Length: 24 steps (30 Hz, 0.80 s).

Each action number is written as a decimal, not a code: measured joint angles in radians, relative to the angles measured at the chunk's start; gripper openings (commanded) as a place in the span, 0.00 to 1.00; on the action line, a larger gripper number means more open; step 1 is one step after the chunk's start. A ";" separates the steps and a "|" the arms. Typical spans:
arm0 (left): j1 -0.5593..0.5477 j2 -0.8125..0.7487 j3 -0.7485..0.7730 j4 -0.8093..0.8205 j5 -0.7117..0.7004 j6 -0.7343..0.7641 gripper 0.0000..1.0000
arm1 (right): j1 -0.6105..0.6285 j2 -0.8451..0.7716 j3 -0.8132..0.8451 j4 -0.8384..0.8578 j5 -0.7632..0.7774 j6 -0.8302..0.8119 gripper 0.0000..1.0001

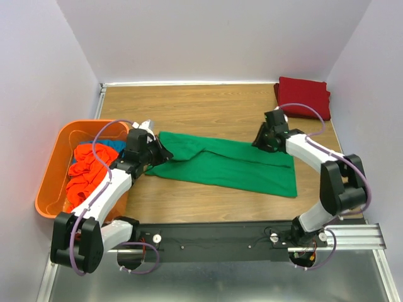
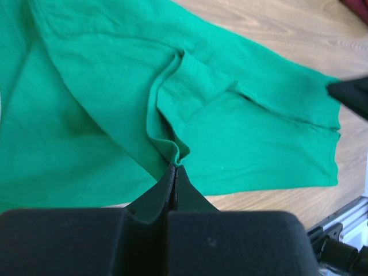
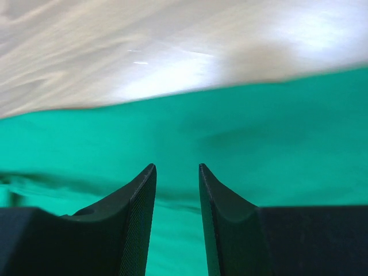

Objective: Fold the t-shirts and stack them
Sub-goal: Fold the tshirt

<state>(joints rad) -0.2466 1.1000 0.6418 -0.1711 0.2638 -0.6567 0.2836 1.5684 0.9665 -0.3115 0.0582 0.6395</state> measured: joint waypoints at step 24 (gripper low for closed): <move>-0.055 0.049 -0.025 -0.126 0.005 -0.047 0.00 | 0.380 0.458 0.495 0.029 -0.030 -0.013 0.41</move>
<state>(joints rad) -0.3019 1.1492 0.6167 -0.2966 0.2691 -0.7036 0.6640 2.0262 1.4612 -0.2825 0.0284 0.6262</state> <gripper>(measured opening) 0.005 0.417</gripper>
